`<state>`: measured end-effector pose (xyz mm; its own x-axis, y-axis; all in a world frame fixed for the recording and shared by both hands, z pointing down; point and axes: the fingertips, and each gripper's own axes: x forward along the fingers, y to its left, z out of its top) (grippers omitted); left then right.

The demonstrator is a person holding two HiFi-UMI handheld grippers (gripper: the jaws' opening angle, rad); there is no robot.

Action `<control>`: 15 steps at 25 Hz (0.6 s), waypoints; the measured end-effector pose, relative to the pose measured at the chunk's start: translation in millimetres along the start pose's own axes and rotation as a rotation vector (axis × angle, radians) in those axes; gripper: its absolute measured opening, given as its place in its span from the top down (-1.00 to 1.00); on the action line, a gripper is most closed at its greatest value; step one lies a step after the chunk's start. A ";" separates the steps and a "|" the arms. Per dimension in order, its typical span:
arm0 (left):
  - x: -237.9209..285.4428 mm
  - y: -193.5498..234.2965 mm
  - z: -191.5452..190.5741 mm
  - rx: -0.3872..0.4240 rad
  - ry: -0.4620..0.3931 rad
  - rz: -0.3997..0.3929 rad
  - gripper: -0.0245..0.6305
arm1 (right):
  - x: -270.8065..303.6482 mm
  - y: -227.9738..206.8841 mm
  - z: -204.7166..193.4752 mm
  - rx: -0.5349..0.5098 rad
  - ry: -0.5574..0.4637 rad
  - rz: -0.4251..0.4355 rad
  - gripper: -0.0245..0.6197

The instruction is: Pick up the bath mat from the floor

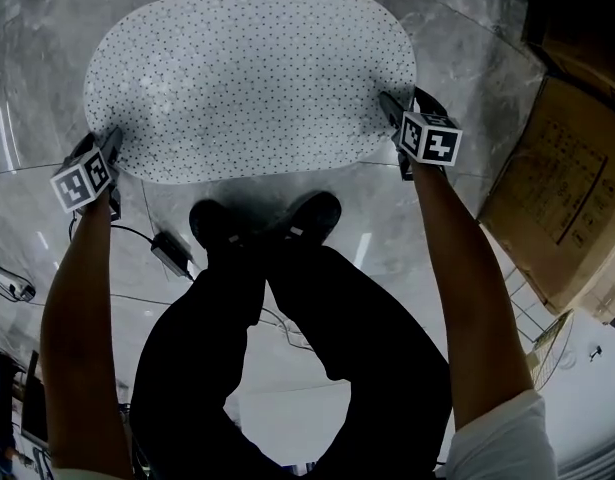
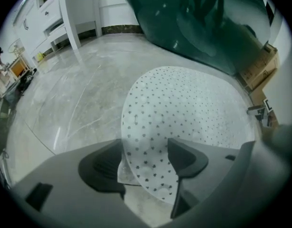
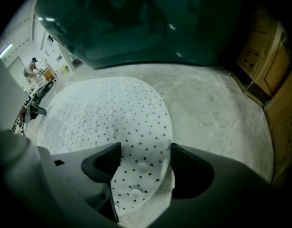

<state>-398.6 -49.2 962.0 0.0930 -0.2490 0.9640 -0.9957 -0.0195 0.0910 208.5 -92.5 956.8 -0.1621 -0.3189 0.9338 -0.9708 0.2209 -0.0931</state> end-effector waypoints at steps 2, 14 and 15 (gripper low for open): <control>-0.7 -2.0 1.2 0.000 -0.003 0.003 0.05 | 0.2 3.6 -1.6 0.022 0.005 -0.009 -0.10; 8.4 -31.0 -16.2 -0.087 0.042 -0.172 0.77 | -5.1 41.7 -8.8 0.088 -0.039 0.077 0.75; 5.5 -34.6 -15.2 -0.102 0.040 -0.176 0.78 | -11.9 43.3 -6.2 0.087 -0.045 0.081 0.75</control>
<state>-363.6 -35.1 967.9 0.2674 -0.2116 0.9401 -0.9587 0.0393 0.2816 169.5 -73.4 943.8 -0.2463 -0.3451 0.9057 -0.9657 0.1671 -0.1989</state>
